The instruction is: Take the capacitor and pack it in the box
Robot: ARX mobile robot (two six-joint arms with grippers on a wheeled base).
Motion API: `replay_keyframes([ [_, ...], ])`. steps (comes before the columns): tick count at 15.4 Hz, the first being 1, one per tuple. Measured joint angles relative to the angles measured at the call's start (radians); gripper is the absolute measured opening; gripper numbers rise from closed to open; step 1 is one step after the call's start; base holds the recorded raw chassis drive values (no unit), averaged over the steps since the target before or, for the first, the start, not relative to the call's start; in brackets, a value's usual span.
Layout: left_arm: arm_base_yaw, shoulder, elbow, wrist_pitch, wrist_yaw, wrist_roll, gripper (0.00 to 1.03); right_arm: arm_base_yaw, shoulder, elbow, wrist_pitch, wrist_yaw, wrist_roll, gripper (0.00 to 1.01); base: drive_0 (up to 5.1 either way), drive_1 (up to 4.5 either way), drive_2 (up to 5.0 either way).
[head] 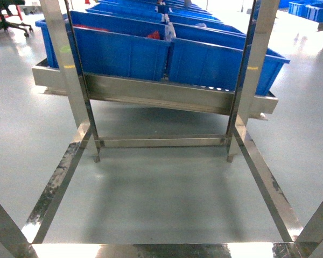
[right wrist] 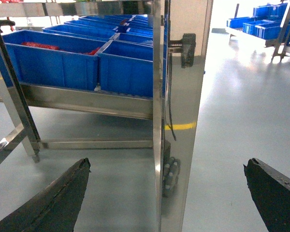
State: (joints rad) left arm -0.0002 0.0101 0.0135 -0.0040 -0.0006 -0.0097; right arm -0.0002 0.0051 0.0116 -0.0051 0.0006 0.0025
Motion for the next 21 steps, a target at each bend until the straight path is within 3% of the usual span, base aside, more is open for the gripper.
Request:
replay_keyframes([
  [21,0.0,0.0,0.0,-0.002,-0.001,0.0,0.98,0.0,0.0,0.0,0.0,0.0,0.0,0.98,0.0,0.0,0.0],
])
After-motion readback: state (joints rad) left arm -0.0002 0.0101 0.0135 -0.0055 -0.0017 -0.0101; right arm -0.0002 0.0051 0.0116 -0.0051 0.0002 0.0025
